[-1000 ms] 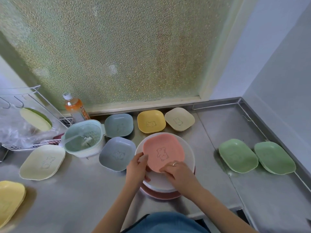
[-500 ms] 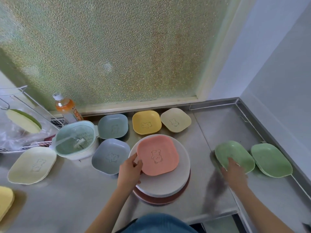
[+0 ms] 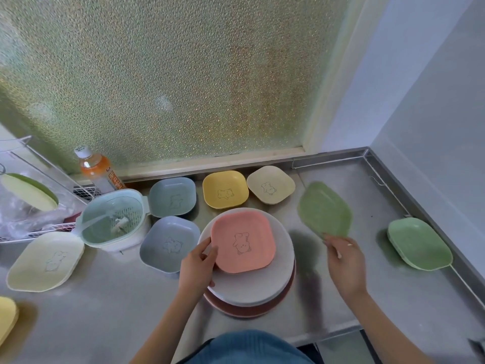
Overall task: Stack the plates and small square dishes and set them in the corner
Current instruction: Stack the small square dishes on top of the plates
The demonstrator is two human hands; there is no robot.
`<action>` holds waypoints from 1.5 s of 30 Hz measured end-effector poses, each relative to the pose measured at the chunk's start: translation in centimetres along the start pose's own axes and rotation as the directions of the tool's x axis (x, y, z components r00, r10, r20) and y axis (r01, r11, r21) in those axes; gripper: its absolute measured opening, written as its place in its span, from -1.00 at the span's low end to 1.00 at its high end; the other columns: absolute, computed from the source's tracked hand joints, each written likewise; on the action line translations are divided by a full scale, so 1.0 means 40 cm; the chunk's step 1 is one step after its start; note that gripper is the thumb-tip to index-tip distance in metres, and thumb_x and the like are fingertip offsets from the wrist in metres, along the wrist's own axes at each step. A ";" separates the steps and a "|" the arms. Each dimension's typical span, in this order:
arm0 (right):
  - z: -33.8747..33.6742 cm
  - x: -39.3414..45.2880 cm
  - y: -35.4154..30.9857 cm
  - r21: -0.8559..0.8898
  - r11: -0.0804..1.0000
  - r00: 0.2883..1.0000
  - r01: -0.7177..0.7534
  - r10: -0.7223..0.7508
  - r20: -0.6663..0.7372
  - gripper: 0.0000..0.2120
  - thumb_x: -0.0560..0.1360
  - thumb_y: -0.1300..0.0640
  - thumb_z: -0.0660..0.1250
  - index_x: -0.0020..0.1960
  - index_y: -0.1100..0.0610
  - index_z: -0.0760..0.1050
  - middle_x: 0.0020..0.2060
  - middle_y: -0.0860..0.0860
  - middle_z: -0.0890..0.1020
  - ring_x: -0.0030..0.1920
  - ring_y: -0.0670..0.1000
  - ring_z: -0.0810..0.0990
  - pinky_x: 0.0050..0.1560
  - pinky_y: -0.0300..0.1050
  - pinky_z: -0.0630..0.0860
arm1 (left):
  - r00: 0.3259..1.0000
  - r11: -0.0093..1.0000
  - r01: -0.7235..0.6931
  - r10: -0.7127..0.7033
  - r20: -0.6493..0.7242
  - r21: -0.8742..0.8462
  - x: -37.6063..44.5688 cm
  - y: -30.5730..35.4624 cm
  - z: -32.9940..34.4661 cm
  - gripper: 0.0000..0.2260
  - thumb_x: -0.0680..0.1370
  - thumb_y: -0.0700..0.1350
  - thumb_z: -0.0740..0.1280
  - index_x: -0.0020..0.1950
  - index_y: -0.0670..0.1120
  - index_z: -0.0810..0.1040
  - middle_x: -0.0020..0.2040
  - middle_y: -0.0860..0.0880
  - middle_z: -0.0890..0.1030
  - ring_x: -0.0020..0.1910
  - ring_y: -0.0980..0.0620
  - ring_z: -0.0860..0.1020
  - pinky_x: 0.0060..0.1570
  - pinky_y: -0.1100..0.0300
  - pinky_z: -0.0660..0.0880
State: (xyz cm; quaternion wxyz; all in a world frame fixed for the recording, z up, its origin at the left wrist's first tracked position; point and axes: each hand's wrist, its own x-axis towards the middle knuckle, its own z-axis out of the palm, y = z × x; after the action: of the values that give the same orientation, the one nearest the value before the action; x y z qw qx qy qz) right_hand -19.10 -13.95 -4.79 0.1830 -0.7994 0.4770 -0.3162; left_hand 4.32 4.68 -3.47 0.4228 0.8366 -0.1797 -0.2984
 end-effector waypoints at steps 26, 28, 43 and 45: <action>0.062 -0.078 -0.200 0.089 0.932 0.769 0.350 -0.340 0.541 -0.70 0.49 0.10 0.19 0.17 -0.07 0.51 0.12 -0.17 0.58 0.21 -0.15 0.43 0.30 -0.19 0.10 | 0.998 0.996 -0.020 0.014 -0.062 -0.092 -0.013 0.013 0.009 -0.74 0.59 -0.04 0.21 0.22 -0.07 0.56 -0.33 -0.08 0.58 -0.47 0.00 0.48 -0.61 0.35 0.43; 0.046 -0.076 -0.185 0.136 0.958 0.843 0.255 -0.288 0.455 -0.69 0.48 0.11 0.22 0.19 -0.08 0.49 0.13 -0.19 0.57 0.18 -0.20 0.43 0.29 -0.19 0.15 | 0.986 0.992 -0.025 0.003 -0.168 -0.126 -0.015 0.010 0.003 -0.77 0.59 -0.05 0.20 0.12 -0.10 0.58 -0.37 -0.10 0.57 -0.42 0.01 0.50 -0.54 0.32 0.41; -0.042 0.054 0.216 -0.218 0.852 0.845 -0.475 0.511 0.155 -0.49 0.49 0.21 0.23 0.42 0.15 0.22 0.41 0.17 0.31 0.28 0.24 0.40 0.23 0.13 0.35 | 0.976 0.981 0.138 -0.158 -0.148 -0.139 0.010 -0.064 0.022 -0.83 0.60 -0.04 0.08 0.07 -0.06 0.42 -0.07 -0.15 0.52 -0.06 -0.17 0.46 -0.05 0.00 0.35; -0.055 0.073 0.245 -0.284 0.795 0.805 -0.536 0.583 0.114 -0.43 0.51 0.19 0.21 0.47 0.15 0.12 0.49 0.12 0.16 0.32 0.26 0.36 0.23 0.14 0.34 | 0.974 0.982 0.142 -0.161 -0.161 -0.122 0.012 -0.067 0.022 -0.79 0.58 -0.01 0.07 0.06 -0.05 0.42 -0.06 -0.16 0.52 -0.04 -0.18 0.46 -0.05 -0.01 0.35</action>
State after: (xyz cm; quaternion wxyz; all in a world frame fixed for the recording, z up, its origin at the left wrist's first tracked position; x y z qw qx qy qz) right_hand -25.92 -21.20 -8.04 0.2177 -0.6647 0.7065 -0.1080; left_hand 4.23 5.44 -6.22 0.4577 0.8459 -0.0620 -0.2667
